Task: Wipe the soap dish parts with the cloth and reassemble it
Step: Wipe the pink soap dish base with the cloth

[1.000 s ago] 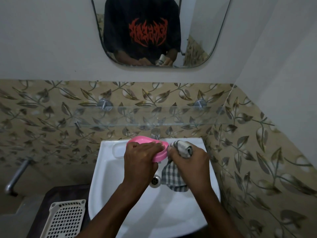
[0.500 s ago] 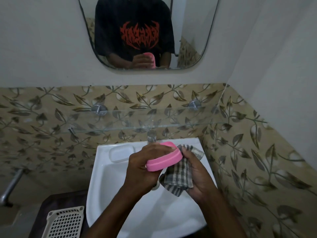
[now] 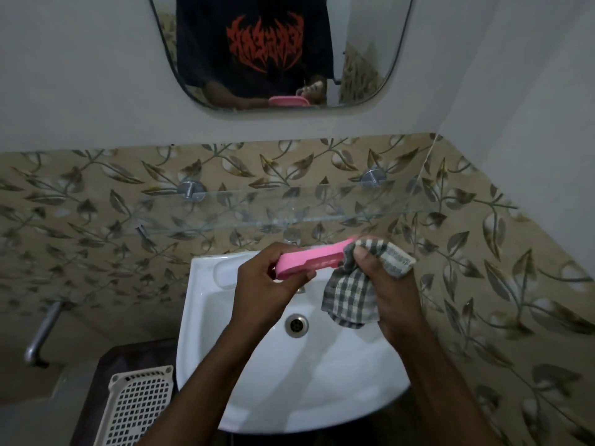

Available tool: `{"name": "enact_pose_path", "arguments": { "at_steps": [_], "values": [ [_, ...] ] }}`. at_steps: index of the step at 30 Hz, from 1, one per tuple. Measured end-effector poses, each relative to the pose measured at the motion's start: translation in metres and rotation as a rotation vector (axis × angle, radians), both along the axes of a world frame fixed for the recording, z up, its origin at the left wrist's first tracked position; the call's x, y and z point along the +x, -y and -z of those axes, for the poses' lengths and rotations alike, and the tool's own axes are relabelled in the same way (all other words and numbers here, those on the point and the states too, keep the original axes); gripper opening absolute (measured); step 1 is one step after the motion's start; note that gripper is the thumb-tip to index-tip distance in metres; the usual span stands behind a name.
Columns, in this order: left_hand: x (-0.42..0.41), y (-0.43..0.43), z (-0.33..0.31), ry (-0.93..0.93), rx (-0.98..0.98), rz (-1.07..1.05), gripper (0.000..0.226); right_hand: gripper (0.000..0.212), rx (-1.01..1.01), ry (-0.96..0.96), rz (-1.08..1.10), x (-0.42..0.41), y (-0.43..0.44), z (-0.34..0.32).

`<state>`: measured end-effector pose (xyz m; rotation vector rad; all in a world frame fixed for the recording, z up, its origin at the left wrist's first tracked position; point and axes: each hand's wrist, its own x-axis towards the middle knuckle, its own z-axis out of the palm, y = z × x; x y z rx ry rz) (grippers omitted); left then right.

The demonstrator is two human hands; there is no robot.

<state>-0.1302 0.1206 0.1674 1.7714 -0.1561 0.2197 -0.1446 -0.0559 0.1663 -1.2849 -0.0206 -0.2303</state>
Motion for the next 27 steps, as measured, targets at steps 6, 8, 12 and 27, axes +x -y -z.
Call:
{"name": "enact_pose_path", "arguments": {
  "at_steps": [6, 8, 12, 27],
  "values": [
    [0.004, -0.002, 0.011, 0.209, 0.223, -0.133, 0.015, 0.015, -0.425, 0.074, 0.186, 0.007, 0.004, -0.003],
    [0.005, -0.002, 0.016, 0.35, 0.367, -0.18, 0.025, 0.013, -0.613, 0.089, 0.418, 0.004, -0.002, -0.003],
    [0.008, 0.004, 0.021, 0.487, 0.583, -0.215, 0.034, 0.015, -0.795, 0.182, 0.503, -0.012, -0.038, 0.003],
    [0.008, -0.002, 0.029, 0.509, 0.567, -0.127, 0.019, 0.016, -0.826, 0.237, 0.312, -0.032, -0.061, 0.009]
  ]
}}
